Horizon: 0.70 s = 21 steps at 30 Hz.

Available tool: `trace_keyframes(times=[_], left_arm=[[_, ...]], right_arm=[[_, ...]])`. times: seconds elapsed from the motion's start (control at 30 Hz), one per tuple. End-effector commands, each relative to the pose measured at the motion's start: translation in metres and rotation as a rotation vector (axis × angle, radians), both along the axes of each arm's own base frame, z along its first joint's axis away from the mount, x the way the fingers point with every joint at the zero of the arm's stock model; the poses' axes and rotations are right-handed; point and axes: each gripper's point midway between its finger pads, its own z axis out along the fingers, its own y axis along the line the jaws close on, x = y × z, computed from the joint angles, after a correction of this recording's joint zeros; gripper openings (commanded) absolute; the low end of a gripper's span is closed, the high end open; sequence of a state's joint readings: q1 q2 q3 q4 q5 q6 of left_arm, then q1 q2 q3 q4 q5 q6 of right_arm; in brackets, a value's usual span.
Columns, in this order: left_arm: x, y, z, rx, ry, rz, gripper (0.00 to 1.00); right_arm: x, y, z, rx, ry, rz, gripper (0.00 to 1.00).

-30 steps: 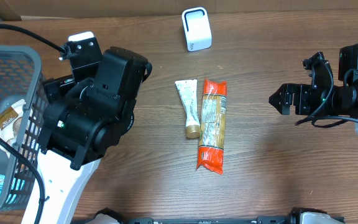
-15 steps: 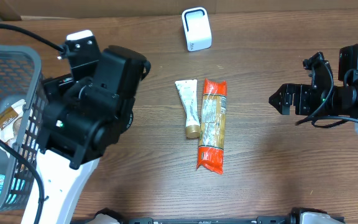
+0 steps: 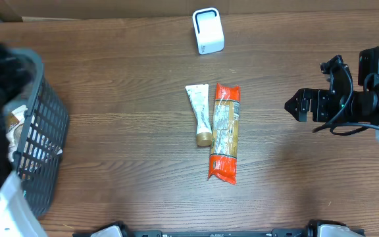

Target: Scan the item barcode

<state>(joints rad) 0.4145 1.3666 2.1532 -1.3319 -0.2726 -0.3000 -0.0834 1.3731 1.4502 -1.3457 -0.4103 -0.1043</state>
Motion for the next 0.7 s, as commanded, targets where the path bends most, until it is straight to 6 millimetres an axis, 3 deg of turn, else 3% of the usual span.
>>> trace_keyframes(times=[0.0,0.17,0.3,0.47,0.67], left_arm=[[0.0,0.02,-0.01,-0.095,-0.018,-0.03,1.0],[-0.005,0.078,-0.047,-0.276,-0.016,0.047,1.0],[-0.007,0.115,-0.09,-0.439,0.018,0.092,1.0],[-0.004,0.146,-0.145,-0.576,0.108,0.117,0.99],[0.007,0.164,-0.195,-0.632,0.202,0.077,0.9]], right_arm=[[0.004,0.0,0.009,-0.008,-0.036,0.001,1.0],[0.003,0.0,0.009,-0.007,-0.035,0.001,1.0],[0.003,0.0,0.009,-0.007,-0.035,0.001,1.0],[0.003,0.0,0.009,-0.007,-0.035,0.001,1.0],[0.003,0.0,0.009,-0.007,-0.034,0.001,1.0]])
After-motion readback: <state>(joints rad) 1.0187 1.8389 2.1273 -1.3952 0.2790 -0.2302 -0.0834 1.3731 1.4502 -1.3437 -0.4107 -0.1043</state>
